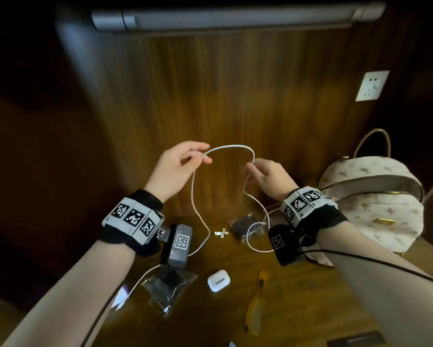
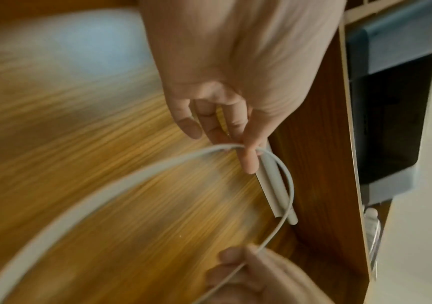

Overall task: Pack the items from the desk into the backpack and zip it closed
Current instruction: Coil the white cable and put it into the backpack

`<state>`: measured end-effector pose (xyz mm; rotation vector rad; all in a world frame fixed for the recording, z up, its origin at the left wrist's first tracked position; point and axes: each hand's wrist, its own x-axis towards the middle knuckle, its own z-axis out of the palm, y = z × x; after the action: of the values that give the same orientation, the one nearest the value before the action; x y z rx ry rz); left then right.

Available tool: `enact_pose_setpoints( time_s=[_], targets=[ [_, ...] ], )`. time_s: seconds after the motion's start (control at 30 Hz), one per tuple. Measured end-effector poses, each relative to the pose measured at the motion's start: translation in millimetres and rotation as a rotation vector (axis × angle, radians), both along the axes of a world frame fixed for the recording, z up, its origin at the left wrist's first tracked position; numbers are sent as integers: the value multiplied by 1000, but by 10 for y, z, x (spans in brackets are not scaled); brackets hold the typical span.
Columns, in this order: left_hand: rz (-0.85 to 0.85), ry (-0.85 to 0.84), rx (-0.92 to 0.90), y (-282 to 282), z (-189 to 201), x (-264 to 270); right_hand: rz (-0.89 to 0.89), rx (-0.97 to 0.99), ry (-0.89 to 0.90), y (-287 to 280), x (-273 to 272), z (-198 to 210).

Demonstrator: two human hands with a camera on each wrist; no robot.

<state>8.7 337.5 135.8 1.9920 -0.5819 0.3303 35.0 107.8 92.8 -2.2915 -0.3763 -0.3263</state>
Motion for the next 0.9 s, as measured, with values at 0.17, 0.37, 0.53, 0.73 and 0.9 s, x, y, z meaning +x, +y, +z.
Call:
enact_pose_setpoints(
  time_s=[0.17,0.37,0.53,0.73,0.9],
  targets=[
    [-18,-16,178,-85,212,104,46,25,-157,53,-10,440],
    [-82,-11,222,-242,504,204,22,-2,-344,24,4,944],
    [-131,29,292,-391,556,262,57,90,-354,55,-45,1232],
    [-212,231,274,-630,422,220,108,44,-348,50,-133,1304],
    [-320,325,238,-811,405,98,110,35,-304,-68,-187,1331]
  ],
)
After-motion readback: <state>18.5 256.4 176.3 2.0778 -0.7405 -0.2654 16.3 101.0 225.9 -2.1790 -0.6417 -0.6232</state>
